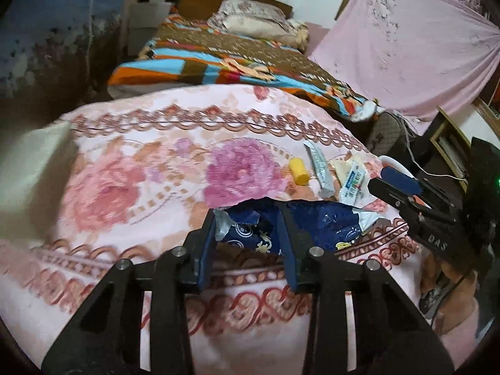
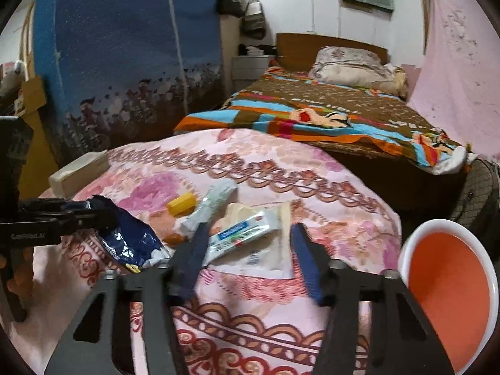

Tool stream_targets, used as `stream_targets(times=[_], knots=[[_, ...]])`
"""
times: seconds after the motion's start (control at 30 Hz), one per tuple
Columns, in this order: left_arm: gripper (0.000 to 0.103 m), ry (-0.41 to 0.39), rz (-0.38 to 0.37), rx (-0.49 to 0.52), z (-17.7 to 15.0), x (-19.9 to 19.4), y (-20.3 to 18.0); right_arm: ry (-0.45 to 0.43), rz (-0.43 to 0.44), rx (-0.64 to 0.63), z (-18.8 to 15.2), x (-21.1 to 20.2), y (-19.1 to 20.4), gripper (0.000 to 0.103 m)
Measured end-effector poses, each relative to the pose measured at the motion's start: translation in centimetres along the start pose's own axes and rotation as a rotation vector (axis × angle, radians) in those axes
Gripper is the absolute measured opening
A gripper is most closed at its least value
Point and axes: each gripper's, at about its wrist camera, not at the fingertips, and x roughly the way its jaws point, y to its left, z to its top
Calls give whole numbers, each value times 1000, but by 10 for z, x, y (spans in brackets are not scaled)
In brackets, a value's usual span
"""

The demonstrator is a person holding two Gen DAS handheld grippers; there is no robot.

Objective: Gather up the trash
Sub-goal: 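Grasp the blue milk-powder bag with the left tool while the right tool grasps the white toothpaste tube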

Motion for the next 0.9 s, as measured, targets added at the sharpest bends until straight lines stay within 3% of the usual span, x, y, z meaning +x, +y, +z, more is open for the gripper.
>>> stream_targets(times=[0.23,0.47,0.5,0.57,0.6,0.77,0.9], knots=[[20,-56,94,-37,-8,-23,14,142,89,64,2,35,-4,43],[20,-27,111,-76,-12,-16,20,152,60,28,6,42,8,42],[20,-25,112,-77,-12,-15,20,156,48,6,5,44,12,40],[20,-26,116,-75,-12,-16,19,163,27,-26,5,45,16,21],[20,-28,119,-73,-12,-17,19,163,15,-34,4,46,17,17],[20,-51,133,-55,-11,-22,14,147,41,-1,3,42,9,6],[20,-70,144,-35,-11,-26,7,129,60,-10,4,38,11,4]])
